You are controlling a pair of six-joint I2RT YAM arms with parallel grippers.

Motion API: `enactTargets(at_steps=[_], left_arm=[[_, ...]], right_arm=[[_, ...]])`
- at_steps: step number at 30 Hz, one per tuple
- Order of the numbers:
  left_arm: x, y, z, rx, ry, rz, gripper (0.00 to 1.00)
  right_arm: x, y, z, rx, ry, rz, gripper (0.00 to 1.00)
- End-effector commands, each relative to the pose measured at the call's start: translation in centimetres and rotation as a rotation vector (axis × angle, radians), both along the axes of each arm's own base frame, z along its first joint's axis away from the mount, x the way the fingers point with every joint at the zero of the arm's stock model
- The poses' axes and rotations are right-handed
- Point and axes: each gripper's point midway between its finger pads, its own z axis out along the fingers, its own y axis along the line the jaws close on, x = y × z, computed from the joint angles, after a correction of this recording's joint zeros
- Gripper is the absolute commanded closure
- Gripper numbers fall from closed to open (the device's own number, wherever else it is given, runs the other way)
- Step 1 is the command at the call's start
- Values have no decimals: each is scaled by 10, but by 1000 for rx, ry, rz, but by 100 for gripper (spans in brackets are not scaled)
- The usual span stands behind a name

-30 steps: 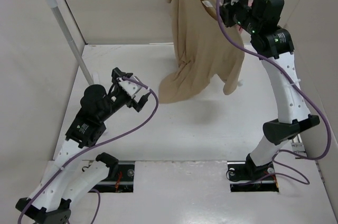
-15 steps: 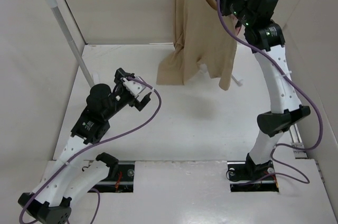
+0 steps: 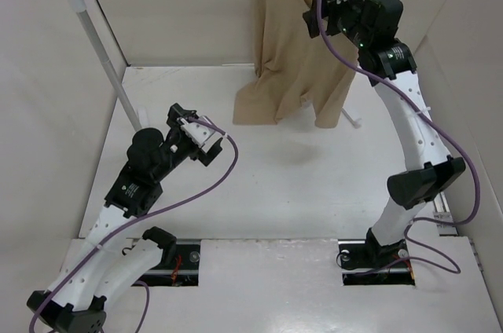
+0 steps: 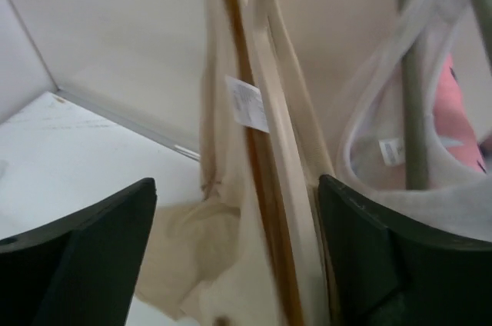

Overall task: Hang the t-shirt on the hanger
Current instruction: Hang the hanger with tshirt onto the clothesline

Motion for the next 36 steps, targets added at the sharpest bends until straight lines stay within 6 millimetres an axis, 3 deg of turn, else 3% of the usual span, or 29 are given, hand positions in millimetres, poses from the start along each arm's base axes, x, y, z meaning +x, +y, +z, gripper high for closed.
enactTargets(at_steps=[1, 2, 4, 5, 6, 9, 11, 14, 15, 16, 19, 20, 22, 23, 26, 27, 28, 30, 36], left_arm=[[0, 3, 14, -25, -52, 9, 0], [-1, 3, 11, -21, -44, 9, 0], [-1, 6, 12, -20, -44, 18, 0], [-2, 7, 13, -19, -41, 18, 0], [-2, 7, 13, -19, -41, 18, 0], [-6, 13, 9, -8, -26, 42, 0], [-6, 20, -9, 18, 13, 77, 0], [-9, 37, -38, 16, 78, 169, 0], [-11, 41, -48, 16, 102, 195, 0], [-11, 47, -70, 19, 147, 229, 0], [-15, 64, -96, 34, 175, 302, 0], [-17, 68, -115, 43, 209, 323, 0], [-15, 81, -122, 45, 200, 384, 0], [-14, 83, -117, 33, 183, 393, 0], [-13, 87, -117, 30, 184, 409, 0], [-13, 87, -117, 25, 187, 402, 0], [-17, 80, -127, 32, 220, 358, 0], [-17, 85, -130, 55, 224, 363, 0], [-20, 92, -138, 72, 241, 365, 0]], right_arm=[[-32, -17, 20, -25, -24, -37, 6], [-50, -15, 27, -64, -49, -40, 0], [-65, -29, 35, -100, -76, -126, 0], [-90, -33, 53, -98, -121, -140, 0], [-96, -38, 48, -137, -122, -164, 0], [-136, -58, 72, -142, -188, -250, 0], [-154, -68, 76, -137, -194, -290, 0], [-185, -60, 59, -164, -178, -215, 0], [-189, -57, 48, -176, -169, -182, 0], [-196, -49, 19, -193, -126, -129, 0], [-214, -32, -31, -154, -37, 2, 0], [-213, -22, -82, -140, 84, 34, 0], [-222, -15, -129, -112, 193, 80, 0], [-229, -16, -170, -85, 287, 71, 0], [-240, -22, -227, -25, 431, 32, 0], [-247, -28, -257, 3, 501, 1, 0], [-252, -30, -268, 15, 528, -6, 0], [-259, -44, -293, 68, 594, -79, 0], [-270, -83, -331, 180, 682, -312, 0]])
